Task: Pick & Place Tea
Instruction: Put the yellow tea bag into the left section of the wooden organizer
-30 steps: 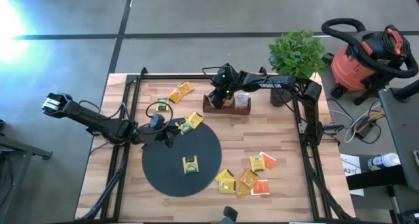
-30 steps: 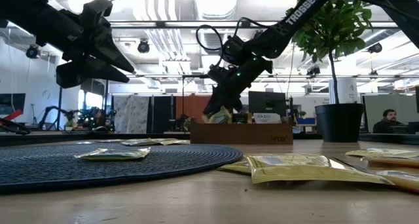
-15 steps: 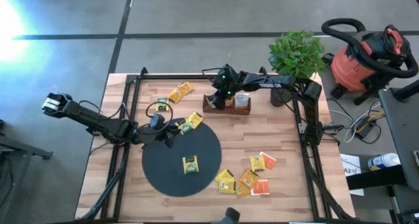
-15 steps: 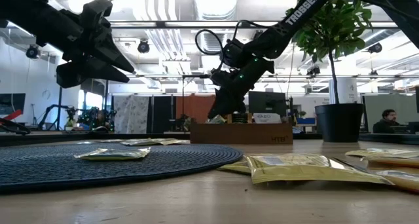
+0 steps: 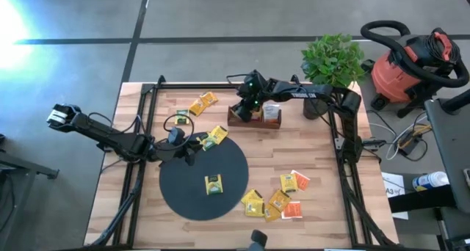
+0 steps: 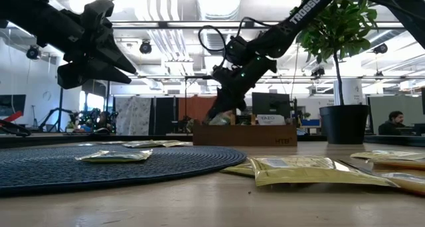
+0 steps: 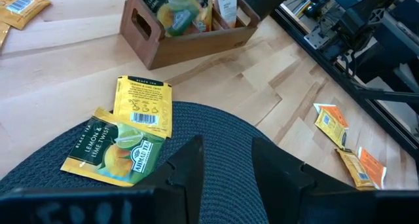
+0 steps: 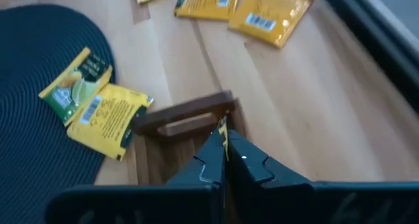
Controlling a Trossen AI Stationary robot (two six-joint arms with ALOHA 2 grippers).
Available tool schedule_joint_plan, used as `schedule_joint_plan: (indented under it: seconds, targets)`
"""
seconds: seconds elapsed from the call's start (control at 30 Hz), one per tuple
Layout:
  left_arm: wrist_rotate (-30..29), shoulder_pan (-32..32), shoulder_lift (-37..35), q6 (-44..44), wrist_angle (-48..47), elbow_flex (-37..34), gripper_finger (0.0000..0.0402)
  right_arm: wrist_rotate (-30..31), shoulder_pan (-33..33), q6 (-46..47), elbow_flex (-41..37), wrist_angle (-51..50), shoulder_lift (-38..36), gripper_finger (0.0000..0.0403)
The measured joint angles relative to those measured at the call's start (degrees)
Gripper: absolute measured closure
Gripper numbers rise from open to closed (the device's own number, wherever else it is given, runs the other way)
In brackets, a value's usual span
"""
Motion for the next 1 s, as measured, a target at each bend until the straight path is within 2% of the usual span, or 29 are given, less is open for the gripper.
schedule_joint_plan:
  seconds: [0.17,0.33,0.63,0.77,1.0]
  targets:
    - [0.0,0.0,0.0,0.0,0.0,0.0,0.0278,3.9,0.0,0.9,-1.1,2.1,-2.5,0.0394]
    - [-0.2,0.0,0.0,0.0,-0.4,0.0,0.0278,4.3,-0.3,5.4,-5.3,6.9,-6.1,0.0394]
    - [-0.9,0.1,0.0,0.0,-1.7,0.0,0.0278,3.9,0.0,19.8,-15.5,31.2,-7.8,0.0394]
    - [-1.0,0.2,0.0,-0.1,-1.9,0.0,0.0278,7.3,0.4,21.7,-18.9,35.1,-7.6,0.0394]
    - [-1.0,0.9,0.0,-0.1,-2.1,0.0,0.0278,9.5,0.7,25.2,-22.0,39.9,-7.6,0.0394]
